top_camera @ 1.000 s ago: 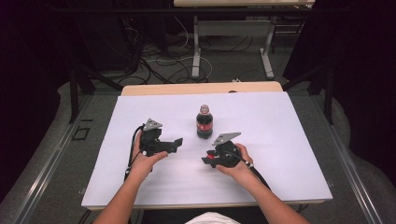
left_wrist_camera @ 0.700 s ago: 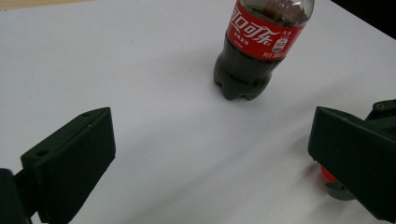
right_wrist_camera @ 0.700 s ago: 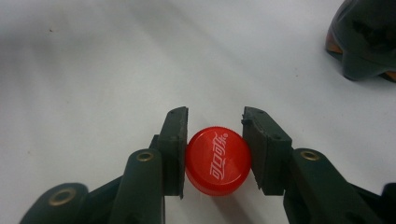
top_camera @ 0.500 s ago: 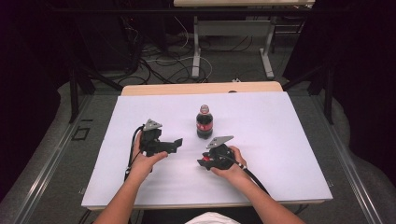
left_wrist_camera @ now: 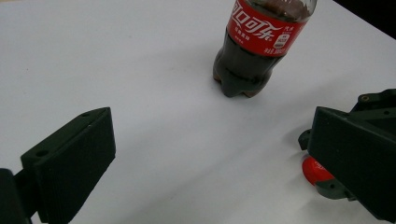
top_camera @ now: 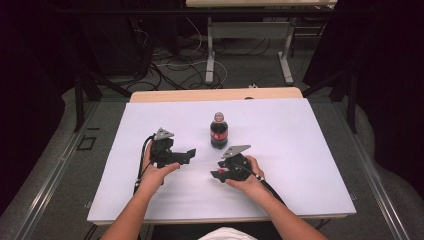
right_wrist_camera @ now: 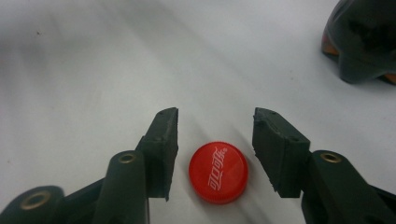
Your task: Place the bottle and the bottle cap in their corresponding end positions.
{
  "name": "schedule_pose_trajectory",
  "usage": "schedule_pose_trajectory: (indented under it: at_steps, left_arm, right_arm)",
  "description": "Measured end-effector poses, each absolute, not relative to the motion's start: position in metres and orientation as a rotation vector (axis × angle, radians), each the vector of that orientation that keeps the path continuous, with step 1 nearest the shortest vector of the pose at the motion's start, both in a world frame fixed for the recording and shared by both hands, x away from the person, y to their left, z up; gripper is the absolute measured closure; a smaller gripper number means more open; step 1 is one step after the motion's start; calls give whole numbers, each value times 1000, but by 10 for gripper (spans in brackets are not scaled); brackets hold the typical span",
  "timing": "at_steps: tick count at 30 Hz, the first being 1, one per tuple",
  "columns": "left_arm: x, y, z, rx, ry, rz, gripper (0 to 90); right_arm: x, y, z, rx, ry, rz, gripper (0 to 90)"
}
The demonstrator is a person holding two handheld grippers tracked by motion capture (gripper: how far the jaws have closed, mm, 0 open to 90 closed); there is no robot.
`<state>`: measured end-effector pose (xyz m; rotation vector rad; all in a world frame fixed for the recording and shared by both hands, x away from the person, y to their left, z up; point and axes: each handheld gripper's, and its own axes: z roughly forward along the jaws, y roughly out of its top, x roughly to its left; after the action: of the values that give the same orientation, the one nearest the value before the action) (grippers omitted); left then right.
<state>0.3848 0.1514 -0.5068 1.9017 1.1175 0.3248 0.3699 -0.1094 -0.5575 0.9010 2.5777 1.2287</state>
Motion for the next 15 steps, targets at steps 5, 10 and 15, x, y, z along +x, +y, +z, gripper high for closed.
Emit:
schedule_pose_trajectory:
  at_steps: [5, 10, 15]
  left_arm:
    - [385, 152, -508, 1910, 1131, 315, 11]
    - [386, 153, -509, 1907, 1129, 322, 11]
    - [386, 155, -508, 1889, 1146, 316, 11]
  right_arm:
    - [371, -112, -549, 875, 2550, 1255, 411]
    - [371, -119, -534, 863, 2509, 1291, 374]
    - [373, -132, -521, 915, 2462, 1312, 345]
